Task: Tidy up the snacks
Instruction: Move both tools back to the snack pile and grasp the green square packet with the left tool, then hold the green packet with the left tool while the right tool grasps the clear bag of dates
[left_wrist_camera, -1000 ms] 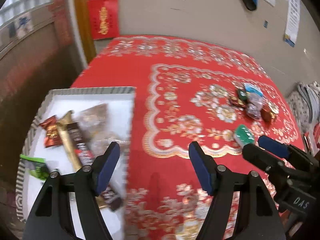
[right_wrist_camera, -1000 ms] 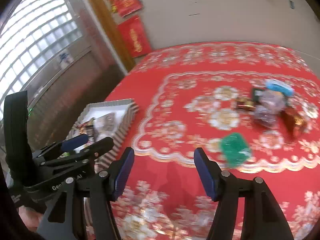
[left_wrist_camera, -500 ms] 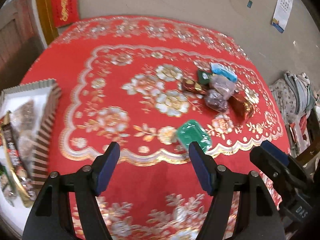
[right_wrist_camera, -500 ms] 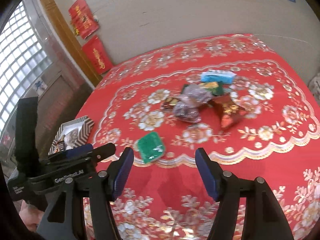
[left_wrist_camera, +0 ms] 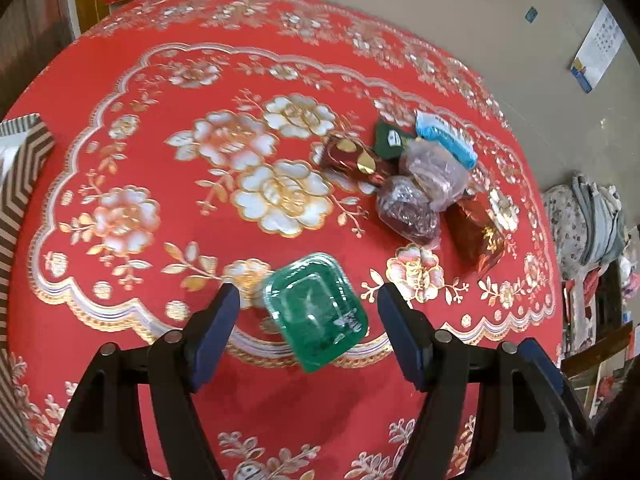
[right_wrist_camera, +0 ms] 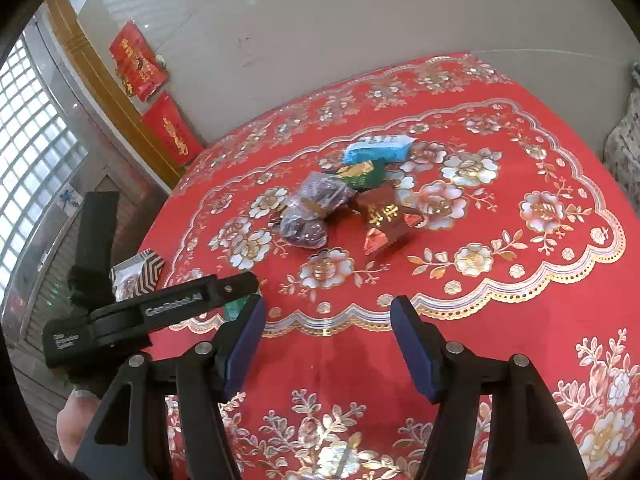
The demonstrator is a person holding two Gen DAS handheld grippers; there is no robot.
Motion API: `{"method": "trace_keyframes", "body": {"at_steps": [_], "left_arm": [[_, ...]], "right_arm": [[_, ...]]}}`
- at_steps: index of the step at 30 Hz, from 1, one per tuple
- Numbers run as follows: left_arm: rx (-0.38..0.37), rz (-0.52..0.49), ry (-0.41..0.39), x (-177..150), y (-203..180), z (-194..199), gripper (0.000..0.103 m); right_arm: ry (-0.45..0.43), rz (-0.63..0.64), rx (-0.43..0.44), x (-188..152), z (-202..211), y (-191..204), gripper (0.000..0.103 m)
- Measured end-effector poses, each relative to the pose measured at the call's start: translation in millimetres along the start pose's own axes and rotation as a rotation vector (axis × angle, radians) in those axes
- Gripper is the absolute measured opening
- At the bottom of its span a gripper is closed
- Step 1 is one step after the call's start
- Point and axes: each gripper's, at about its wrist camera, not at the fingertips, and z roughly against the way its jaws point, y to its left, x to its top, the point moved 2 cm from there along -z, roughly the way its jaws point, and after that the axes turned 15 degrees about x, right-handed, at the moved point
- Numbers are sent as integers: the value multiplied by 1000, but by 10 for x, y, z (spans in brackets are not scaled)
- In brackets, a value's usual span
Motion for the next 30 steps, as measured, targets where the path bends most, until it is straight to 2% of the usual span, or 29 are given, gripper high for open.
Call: {"method": "trace_keyframes", "body": {"at_steps": [3, 9, 12, 14, 19, 22, 26, 29, 30], "left_arm": [[35, -25, -25, 10, -72, -9, 73], [48, -66, -50, 27, -98, -37, 72], [61, -106, -67, 23, -88, -32, 62], [51, -125, -75, 25, -49, -15, 50], [36, -141, -66, 56, 89, -8, 43], [47, -148, -77, 45, 200, 20, 41], [55, -151, -93, 25, 315, 62, 41], [48, -154, -99, 23, 345, 77, 41], [43, -156, -97, 24, 353, 74, 41]], "right_arm": [[7, 1, -2, 10, -17, -38, 66], [6, -3, -6, 72, -61, -95, 66], [-4, -5, -20, 171, -81, -114, 67], [-4, -3, -20, 251, -126, -87, 68], [13, -12, 49, 406, -396, 76, 68], [41, -9, 33, 503, -648, 154, 66], [52, 59, -120, 650, -858, 207, 68], [73, -15, -67, 709, -971, 124, 67], [74, -22, -75, 715, -992, 115, 67]]}}
